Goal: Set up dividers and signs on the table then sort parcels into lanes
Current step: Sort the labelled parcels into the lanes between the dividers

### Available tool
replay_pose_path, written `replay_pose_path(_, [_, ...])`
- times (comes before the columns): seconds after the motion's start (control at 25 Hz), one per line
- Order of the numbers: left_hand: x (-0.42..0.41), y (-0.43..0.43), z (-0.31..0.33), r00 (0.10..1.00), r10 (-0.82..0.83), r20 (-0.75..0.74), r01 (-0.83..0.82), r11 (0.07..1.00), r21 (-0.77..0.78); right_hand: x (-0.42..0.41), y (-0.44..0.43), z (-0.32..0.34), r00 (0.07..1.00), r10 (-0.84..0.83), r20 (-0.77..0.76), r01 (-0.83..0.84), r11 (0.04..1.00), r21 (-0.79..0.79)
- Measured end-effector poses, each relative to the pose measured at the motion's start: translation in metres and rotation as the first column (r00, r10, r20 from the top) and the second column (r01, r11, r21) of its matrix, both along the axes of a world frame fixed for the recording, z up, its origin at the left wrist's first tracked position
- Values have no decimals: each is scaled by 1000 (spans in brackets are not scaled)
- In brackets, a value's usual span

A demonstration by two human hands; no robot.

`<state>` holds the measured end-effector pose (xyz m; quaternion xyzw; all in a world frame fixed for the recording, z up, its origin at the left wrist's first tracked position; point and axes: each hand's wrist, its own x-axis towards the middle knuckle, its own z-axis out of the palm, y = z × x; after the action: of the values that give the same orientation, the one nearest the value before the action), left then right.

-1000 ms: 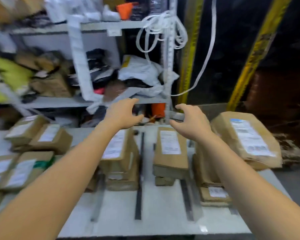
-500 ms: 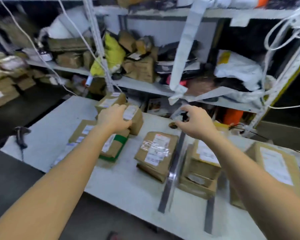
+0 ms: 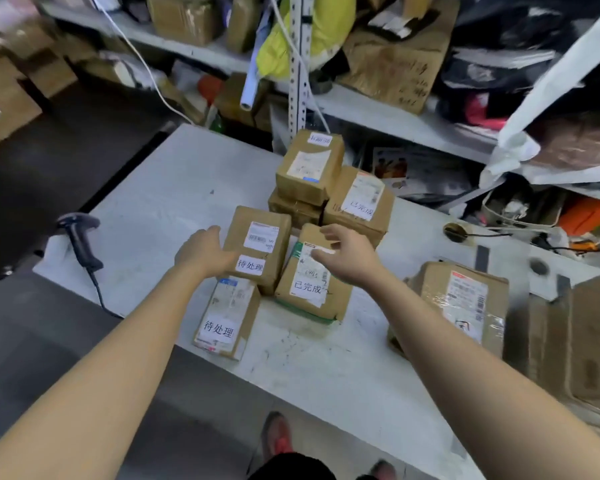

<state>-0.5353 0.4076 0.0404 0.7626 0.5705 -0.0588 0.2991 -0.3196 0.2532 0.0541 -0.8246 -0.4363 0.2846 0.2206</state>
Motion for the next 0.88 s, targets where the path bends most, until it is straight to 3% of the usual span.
replay_pose_path(0.2, [-6,25,-37,991,68,118,-42,978,-206,-42,68,-50,988,-3,-151,-2,999,-34])
replay_pose_path(0.52, [-3,49,-73,945,166,283,-68,943,-326,-67,117,-91,1000,-29,-5,27,981,-191])
replay_pose_path(0.72, [0,51,-82,936,159,313,-69,957,-280,-75,125,-98,991,-130,-27,124,980,-158])
replay_pose_path(0.88, [-2,56,-61,932,155,329,-84,972,-221,-73,120,-80,966,-208,-151,208,978,-13])
